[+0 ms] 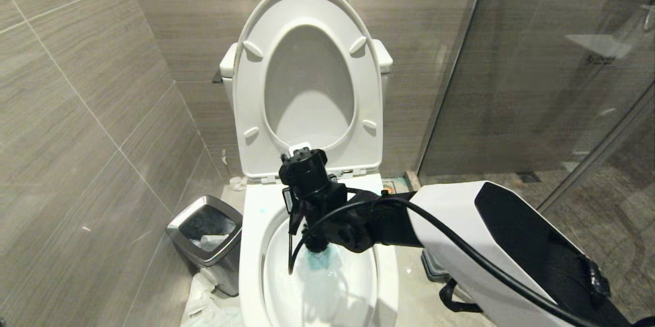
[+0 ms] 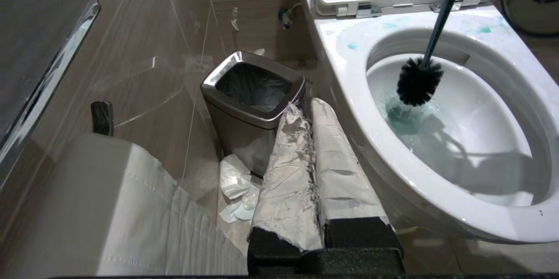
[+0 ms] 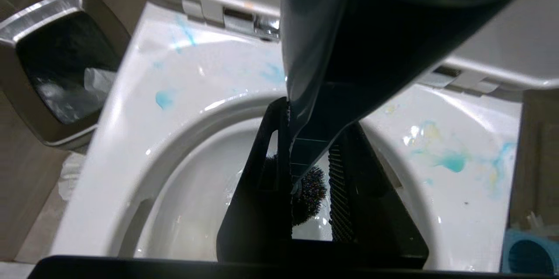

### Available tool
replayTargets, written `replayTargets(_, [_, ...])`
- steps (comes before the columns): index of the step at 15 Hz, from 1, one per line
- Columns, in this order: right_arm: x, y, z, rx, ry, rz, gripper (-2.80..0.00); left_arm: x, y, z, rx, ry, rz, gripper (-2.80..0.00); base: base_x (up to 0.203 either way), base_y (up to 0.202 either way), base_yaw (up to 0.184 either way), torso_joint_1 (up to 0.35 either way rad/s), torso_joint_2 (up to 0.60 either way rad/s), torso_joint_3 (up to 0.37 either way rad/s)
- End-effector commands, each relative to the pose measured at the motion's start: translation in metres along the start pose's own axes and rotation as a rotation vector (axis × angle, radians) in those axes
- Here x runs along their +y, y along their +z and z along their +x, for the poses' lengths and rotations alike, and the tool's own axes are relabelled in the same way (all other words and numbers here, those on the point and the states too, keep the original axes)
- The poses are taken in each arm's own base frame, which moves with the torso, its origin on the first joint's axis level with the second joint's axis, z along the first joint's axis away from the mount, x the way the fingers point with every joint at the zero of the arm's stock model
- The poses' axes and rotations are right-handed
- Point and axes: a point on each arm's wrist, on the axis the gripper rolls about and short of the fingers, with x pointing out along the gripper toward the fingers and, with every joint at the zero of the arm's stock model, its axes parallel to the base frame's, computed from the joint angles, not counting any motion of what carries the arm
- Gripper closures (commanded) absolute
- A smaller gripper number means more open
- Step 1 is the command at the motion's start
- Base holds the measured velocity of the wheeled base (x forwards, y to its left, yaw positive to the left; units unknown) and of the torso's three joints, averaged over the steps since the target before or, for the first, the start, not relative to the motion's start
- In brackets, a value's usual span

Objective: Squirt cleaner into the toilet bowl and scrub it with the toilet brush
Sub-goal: Scrub the toilet bowl

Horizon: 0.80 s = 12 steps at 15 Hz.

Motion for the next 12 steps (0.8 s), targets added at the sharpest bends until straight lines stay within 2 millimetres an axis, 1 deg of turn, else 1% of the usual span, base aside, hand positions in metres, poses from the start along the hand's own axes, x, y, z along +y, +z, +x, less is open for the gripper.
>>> replayTargets(1, [0.0,0.019,-0.015,-0.036,0.009,0.018,0.0,0.0,0.0,0.0,0.002,0.001,-0.001,0.0,0.0,0.0,0.0,0.002,0.0,0.09])
replayTargets(4, [0.003,0.011,-0.012,-0.022,0.008,0.007,0.0,0.0,0.0,0.0,0.002,0.001,0.002,0.0,0.0,0.0,0.0,-0.001,0.0,0.028])
replayTargets(8, [0.008,-0.022,0.01,0.039,0.006,-0.027,0.0,0.0,0.0,0.0,0.003,0.001,0.005,0.0,0.0,0.0,0.0,0.0,0.0,0.0])
replayTargets(10, [0.005,-0.04,0.023,0.074,-0.01,-0.041,0.0,0.0,0.0,0.0,0.003,0.001,0.005,0.0,0.0,0.0,0.0,0.0,0.0,0.0])
replayTargets(12, [0.0,-0.049,0.03,0.091,-0.023,-0.046,0.0,0.0,0.0,0.0,0.003,0.001,0.005,0.0,0.0,0.0,0.0,0.0,0.0,0.0])
